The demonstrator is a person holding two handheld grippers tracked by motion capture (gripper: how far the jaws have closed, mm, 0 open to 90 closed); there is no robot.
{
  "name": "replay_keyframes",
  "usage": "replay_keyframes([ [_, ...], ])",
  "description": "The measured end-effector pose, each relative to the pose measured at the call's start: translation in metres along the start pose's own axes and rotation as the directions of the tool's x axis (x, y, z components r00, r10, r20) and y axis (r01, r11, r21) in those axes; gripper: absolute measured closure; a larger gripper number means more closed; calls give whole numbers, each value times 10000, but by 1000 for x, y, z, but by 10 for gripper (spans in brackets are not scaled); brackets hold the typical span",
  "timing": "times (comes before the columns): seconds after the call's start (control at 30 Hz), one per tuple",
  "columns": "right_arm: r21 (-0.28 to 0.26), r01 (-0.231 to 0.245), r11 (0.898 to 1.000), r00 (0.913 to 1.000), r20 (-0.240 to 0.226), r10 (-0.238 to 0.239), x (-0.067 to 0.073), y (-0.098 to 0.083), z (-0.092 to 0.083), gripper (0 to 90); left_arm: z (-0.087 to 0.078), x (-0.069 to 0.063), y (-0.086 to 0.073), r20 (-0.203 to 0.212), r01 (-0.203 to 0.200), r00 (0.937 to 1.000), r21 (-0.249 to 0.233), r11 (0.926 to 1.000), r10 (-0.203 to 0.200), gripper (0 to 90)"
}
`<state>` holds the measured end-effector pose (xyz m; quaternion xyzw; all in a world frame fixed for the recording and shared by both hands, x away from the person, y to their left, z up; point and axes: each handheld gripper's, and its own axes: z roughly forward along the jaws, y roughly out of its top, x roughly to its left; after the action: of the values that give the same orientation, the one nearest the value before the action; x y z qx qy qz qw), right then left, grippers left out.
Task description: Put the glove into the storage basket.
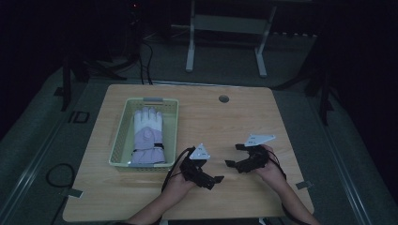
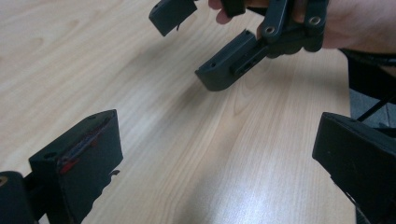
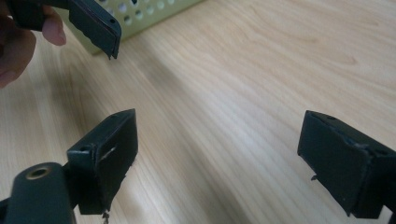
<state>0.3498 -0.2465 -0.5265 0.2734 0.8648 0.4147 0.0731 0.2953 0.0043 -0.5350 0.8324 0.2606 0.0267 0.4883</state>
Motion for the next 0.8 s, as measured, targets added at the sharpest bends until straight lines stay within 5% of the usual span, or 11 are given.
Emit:
replay_keyframes([
  [0.23, 151, 138, 9998, 9999, 61, -139, -1, -18, -4, 110, 8, -3, -14, 266, 98, 9996, -176, 9998, -93, 17],
  [0.6, -53, 404, 9992, 9982, 450, -401, 1, -47, -20, 110, 15, -18, -29, 351, -641, 9973, -133, 9979, 646, 17],
  [0.8, 193, 543, 9983, 9966, 607, -554, 4, -65, -29, 110, 18, -29, -36, 495, -1324, 9900, 17, 9912, 1321, 17],
])
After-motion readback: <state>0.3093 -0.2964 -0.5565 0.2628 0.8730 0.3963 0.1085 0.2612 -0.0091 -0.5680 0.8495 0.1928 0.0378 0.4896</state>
